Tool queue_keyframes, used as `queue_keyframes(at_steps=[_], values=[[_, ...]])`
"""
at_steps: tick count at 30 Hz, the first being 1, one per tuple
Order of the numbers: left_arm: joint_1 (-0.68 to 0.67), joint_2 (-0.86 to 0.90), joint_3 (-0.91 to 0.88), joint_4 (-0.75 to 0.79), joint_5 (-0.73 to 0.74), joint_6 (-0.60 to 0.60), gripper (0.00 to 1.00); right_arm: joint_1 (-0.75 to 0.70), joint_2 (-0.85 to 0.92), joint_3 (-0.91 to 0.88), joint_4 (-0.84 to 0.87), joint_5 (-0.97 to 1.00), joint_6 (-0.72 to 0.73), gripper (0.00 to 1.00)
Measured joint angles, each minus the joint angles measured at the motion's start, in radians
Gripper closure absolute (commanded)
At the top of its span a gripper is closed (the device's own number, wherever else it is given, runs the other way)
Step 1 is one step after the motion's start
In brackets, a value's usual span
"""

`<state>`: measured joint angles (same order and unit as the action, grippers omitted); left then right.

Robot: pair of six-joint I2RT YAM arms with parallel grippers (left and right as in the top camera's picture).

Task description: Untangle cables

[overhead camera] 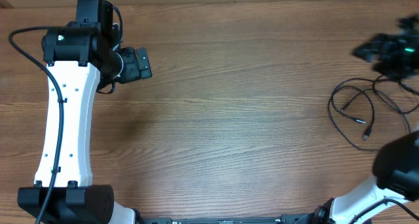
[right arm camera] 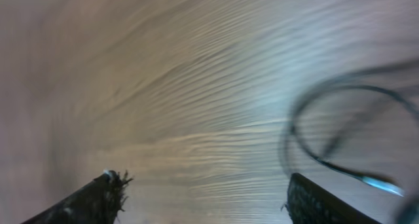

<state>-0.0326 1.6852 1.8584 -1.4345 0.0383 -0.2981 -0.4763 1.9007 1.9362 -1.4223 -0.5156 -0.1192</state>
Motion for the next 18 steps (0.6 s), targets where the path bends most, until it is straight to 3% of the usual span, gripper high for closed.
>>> queue_keyframes(at_steps=[3,10,18], values=[[0.000,0.000,0.000,0.020,0.022,0.066,0.00,0.171,0.000,0.000,-0.008,0.050,-0.043,0.00],[0.000,0.000,-0.024,-0.017,0.034,0.195,0.00,0.582,0.000,0.000,-0.027,0.240,-0.065,0.00],[0.000,0.003,-0.091,-0.158,-0.003,0.193,0.00,0.614,0.000,0.000,-0.122,0.285,0.055,0.00]])
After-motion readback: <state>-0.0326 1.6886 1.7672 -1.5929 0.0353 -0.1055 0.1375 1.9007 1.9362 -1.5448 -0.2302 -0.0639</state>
